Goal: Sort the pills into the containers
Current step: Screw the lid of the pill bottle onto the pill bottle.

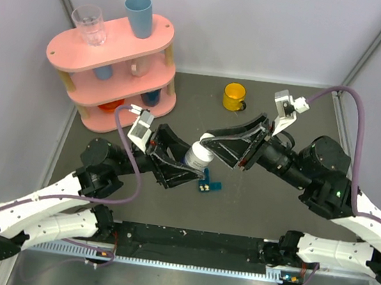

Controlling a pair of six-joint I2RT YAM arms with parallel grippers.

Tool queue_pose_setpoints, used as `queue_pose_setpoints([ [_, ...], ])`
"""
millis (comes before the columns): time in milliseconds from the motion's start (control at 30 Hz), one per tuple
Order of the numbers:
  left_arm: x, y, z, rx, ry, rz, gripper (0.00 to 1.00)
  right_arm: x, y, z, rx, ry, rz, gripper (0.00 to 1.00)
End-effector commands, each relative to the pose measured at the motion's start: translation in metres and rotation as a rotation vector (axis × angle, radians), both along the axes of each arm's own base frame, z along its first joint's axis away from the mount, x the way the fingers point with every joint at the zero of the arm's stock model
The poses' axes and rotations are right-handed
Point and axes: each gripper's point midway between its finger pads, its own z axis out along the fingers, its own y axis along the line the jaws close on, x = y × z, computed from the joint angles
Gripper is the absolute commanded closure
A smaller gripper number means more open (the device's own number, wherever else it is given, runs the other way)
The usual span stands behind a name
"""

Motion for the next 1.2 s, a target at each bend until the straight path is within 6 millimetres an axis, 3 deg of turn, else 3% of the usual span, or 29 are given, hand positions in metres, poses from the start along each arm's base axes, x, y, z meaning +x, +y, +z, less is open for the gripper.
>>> queue_pose_setpoints([
  [0, 0.009, 0.018, 0.042, -0.133, -0.004, 0.097, 1.00, -0.009, 0.004, -0.022, -0.090, 0.017, 0.058, 1.00],
  [600, 0.021, 0.014, 0.040, -0.100, 0.049, 0.137, 1.00, -0.013, 0.017, -0.035, -0.136, 0.037, 0.105, 1.00],
  [933, 0.008, 0.010, 0.047, -0.099, 0.038, 0.053, 1.00, -0.021, 0.022, -0.056, -0.218, 0.011, 0.161, 1.00],
  [1167, -0.005, 0.012, 0.051, -0.140, 0.053, -0.029, 1.00, -0.034, 0.024, -0.058, -0.230, -0.022, 0.242, 1.00],
])
